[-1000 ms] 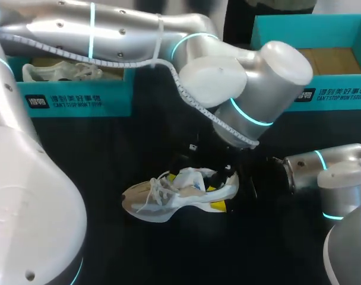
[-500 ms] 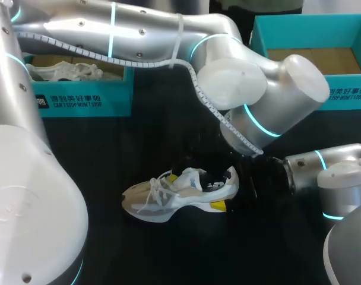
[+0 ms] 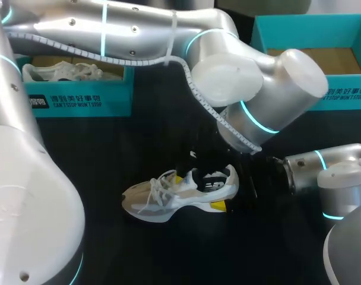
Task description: Take the shoe out of the shoebox, open the shoe tongue, remove and reinsert the insole, then place the shoe into the shoebox
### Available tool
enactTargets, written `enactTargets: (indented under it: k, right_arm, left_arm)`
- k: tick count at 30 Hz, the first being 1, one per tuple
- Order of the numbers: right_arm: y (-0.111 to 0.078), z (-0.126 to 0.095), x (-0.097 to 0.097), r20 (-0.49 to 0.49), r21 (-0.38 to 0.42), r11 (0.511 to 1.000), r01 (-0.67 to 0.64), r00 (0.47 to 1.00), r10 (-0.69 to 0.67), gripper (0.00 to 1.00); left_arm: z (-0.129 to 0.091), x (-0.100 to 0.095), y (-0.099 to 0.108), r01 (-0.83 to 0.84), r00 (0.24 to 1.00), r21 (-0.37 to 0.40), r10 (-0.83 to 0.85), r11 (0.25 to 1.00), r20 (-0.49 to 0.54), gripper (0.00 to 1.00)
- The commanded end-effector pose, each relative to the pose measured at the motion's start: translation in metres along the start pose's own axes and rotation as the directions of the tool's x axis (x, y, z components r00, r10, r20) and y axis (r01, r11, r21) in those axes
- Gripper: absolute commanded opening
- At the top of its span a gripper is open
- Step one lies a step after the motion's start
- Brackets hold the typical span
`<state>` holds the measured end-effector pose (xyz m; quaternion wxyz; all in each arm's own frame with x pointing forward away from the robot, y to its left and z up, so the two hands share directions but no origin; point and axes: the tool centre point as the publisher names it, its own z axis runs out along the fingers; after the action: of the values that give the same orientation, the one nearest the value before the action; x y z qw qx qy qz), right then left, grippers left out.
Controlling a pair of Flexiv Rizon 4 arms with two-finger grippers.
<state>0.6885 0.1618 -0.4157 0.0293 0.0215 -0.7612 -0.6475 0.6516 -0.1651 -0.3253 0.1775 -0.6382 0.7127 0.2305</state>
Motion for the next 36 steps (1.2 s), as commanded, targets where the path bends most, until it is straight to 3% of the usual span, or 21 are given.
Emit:
enactTargets:
  k: [1,6,12,25,36]
  right_arm:
    - [0.000,0.001,-0.001,0.000,0.004,1.000,-0.001,1.000,0.001,0.00]
    - [0.000,0.001,-0.001,0.000,0.004,1.000,-0.001,1.000,0.001,0.00]
    - [0.000,0.001,-0.001,0.000,0.004,1.000,-0.001,1.000,0.001,0.00]
    - [0.000,0.001,-0.001,0.000,0.004,1.000,-0.001,1.000,0.001,0.00]
    - [0.000,0.001,-0.001,0.000,0.004,1.000,-0.001,1.000,0.001,0.00]
  left_arm:
    - [-0.001,-0.013,0.007,0.449,0.893,-0.006,-0.449,0.894,-0.042,0.00]
    - [0.000,-0.026,0.007,0.468,0.880,-0.026,-0.468,0.884,-0.086,0.00]
    - [-0.001,-0.043,0.008,0.483,0.834,-0.087,-0.488,0.871,-0.259,0.00]
    - [0.013,-0.057,0.010,0.407,0.736,-0.239,-0.472,0.882,-0.485,0.00]
    - [0.041,-0.063,0.012,0.386,0.677,-0.242,-0.452,0.890,-0.581,0.00]
